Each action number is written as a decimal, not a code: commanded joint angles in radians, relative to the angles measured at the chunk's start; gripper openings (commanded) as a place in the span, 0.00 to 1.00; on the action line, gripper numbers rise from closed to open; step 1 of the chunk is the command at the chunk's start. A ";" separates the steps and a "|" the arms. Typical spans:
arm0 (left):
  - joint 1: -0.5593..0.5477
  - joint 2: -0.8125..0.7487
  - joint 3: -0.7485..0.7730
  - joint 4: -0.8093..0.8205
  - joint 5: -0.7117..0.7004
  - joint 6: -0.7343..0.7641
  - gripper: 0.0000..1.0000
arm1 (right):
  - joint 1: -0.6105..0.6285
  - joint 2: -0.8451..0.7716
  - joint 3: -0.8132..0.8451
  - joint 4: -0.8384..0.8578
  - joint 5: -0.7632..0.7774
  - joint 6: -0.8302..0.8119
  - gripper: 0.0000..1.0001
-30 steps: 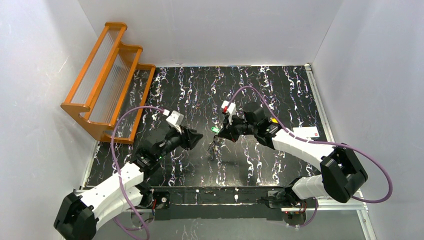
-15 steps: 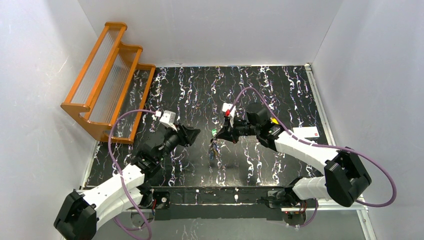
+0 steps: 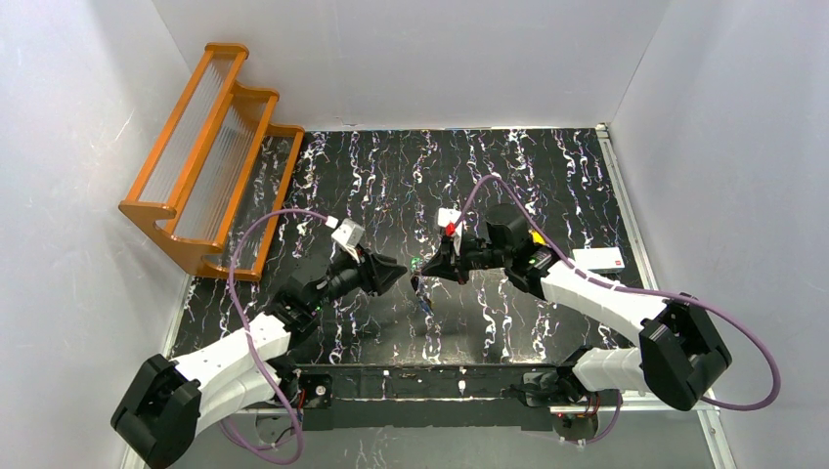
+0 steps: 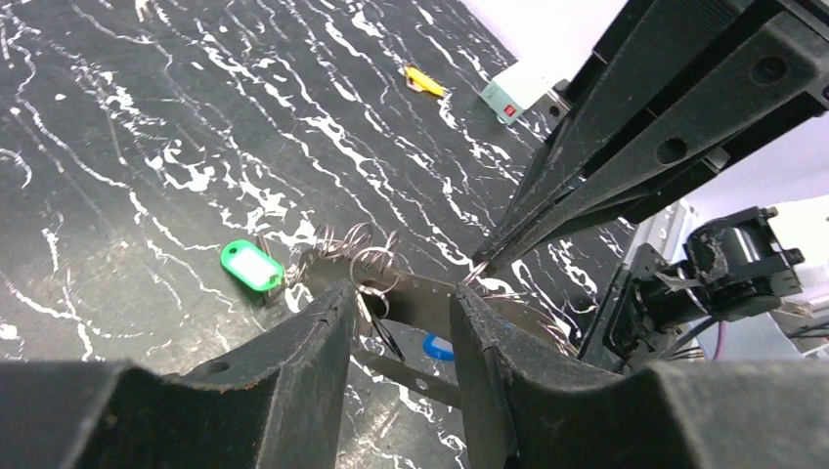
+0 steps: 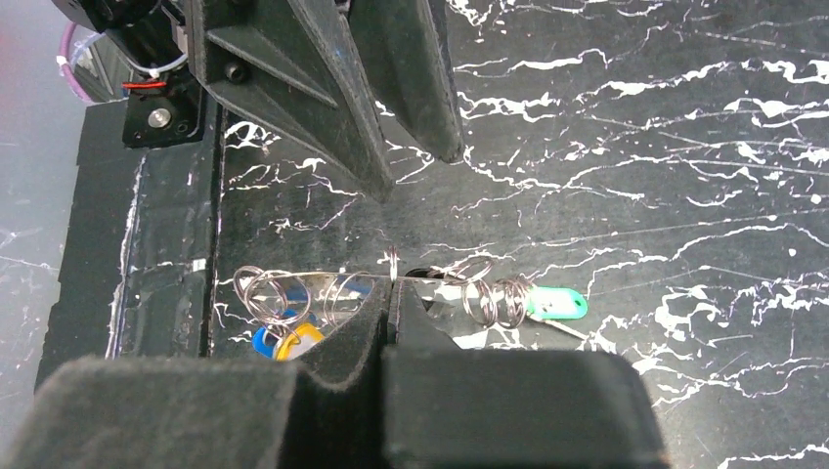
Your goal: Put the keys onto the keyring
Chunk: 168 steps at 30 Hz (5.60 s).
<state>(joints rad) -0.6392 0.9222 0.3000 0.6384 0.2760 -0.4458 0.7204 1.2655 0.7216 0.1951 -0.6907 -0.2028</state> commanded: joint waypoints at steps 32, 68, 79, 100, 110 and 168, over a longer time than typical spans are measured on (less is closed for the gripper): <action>-0.010 -0.021 -0.129 0.322 0.241 0.212 0.27 | 0.001 -0.072 -0.002 0.113 -0.199 -0.036 0.01; -0.057 0.071 -0.090 0.453 0.240 0.151 0.16 | 0.002 -0.074 0.004 0.122 -0.245 -0.027 0.01; -0.059 0.066 -0.102 0.456 0.208 0.119 0.00 | 0.001 -0.074 0.003 0.115 -0.236 -0.028 0.01; -0.059 -0.002 -0.125 0.482 0.142 0.054 0.00 | 0.001 -0.068 0.007 0.119 -0.237 -0.021 0.01; -0.059 -0.003 -0.114 0.483 0.212 0.105 0.00 | 0.002 -0.100 0.009 0.121 -0.172 -0.011 0.57; -0.398 0.385 -0.069 0.374 -0.131 -0.226 0.46 | -0.127 -0.087 -0.279 -0.309 0.229 0.926 0.57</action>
<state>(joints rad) -0.9504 1.2457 0.1497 0.9703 0.2173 -0.6853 0.6502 1.1557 0.4282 -0.1757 -0.4149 0.7113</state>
